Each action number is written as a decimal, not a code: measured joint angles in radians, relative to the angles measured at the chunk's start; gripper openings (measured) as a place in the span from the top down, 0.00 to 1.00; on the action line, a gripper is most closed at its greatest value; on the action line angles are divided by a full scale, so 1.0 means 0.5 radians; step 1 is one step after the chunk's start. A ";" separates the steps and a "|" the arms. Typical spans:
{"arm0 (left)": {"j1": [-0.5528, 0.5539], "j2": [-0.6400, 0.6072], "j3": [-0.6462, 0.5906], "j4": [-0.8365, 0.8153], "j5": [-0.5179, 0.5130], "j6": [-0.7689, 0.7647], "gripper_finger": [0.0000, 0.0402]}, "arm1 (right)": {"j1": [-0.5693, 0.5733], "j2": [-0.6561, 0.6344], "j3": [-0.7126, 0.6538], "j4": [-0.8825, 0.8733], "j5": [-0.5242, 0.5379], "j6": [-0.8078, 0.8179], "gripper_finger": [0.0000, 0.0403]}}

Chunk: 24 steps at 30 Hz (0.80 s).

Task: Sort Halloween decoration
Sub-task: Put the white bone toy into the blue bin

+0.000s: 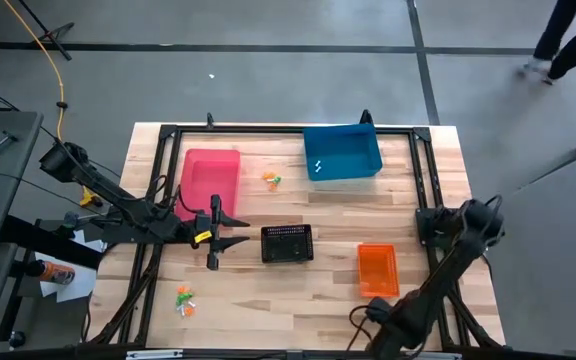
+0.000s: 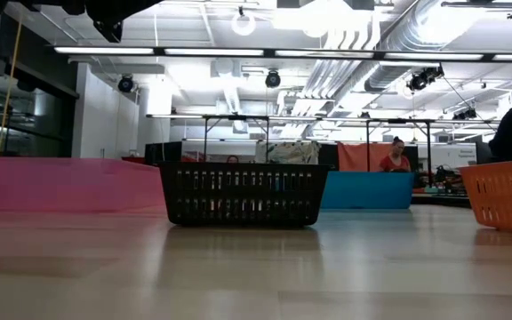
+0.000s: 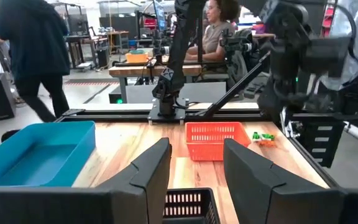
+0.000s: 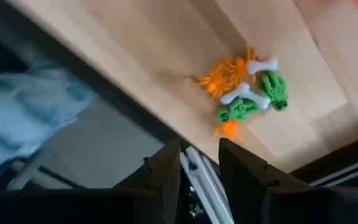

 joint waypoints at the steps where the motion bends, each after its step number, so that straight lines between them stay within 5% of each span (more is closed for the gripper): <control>1: 0.000 0.000 0.000 0.001 0.000 0.028 0.67 | 0.006 0.037 0.000 -0.001 -0.024 0.018 0.74; 9: 0.002 -0.008 0.002 0.081 -0.012 0.246 0.67 | -0.020 0.093 0.000 -0.215 0.263 0.230 0.74; 24: 0.002 -0.008 0.002 0.061 -0.011 0.180 0.67 | -0.042 0.092 -0.235 0.078 0.222 0.474 0.74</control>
